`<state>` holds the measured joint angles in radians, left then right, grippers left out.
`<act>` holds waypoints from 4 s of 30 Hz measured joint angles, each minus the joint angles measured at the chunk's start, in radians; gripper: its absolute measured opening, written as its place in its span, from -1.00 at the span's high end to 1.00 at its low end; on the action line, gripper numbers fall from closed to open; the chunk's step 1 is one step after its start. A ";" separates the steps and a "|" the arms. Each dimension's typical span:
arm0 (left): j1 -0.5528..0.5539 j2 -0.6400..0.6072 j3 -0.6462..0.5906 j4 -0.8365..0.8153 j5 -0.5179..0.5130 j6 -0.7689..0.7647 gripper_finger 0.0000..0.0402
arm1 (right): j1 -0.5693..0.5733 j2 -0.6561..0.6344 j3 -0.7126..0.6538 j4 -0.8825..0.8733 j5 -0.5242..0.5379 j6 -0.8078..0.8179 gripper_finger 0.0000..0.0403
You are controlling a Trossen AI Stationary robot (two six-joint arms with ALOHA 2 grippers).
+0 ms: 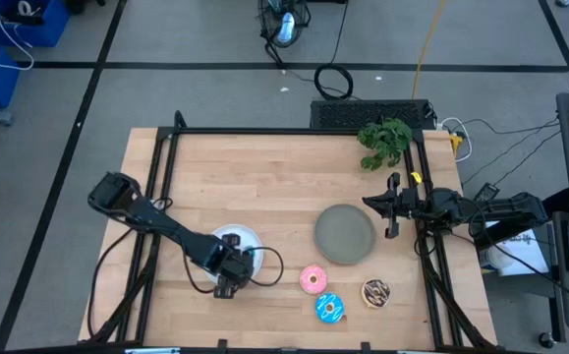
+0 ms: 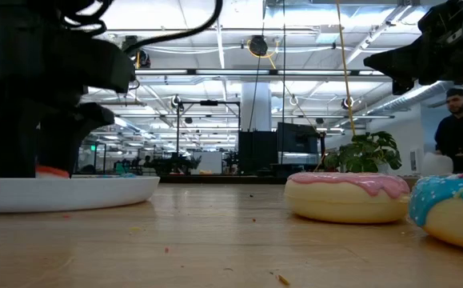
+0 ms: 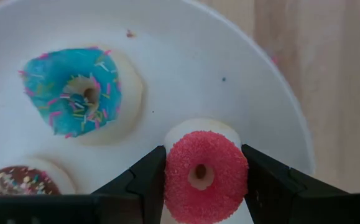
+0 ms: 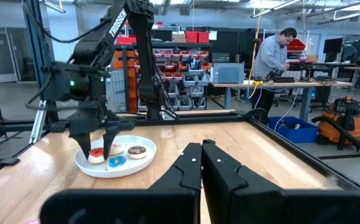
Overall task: Pick & Place donuts
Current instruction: Put the small orange donut on the white plate, then put the big black donut on the gray plate
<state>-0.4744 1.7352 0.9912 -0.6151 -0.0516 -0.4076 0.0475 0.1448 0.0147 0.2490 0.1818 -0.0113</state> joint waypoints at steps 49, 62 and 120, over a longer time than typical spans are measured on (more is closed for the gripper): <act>-0.106 -0.100 0.715 -0.938 -0.128 -0.061 0.58 | 0.000 0.001 0.000 -0.006 0.000 -0.002 1.00; -0.246 -0.777 0.291 -0.714 -1.091 -0.308 0.98 | 0.000 0.001 0.000 -0.006 0.000 -0.006 1.00; 0.336 -1.639 -0.970 0.766 -0.110 0.754 0.88 | 0.109 0.261 0.305 -0.195 0.200 0.030 1.00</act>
<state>-0.1387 0.0962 0.0212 0.1510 -0.1619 0.3462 0.1565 0.4059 0.3196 0.0535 0.3819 0.0192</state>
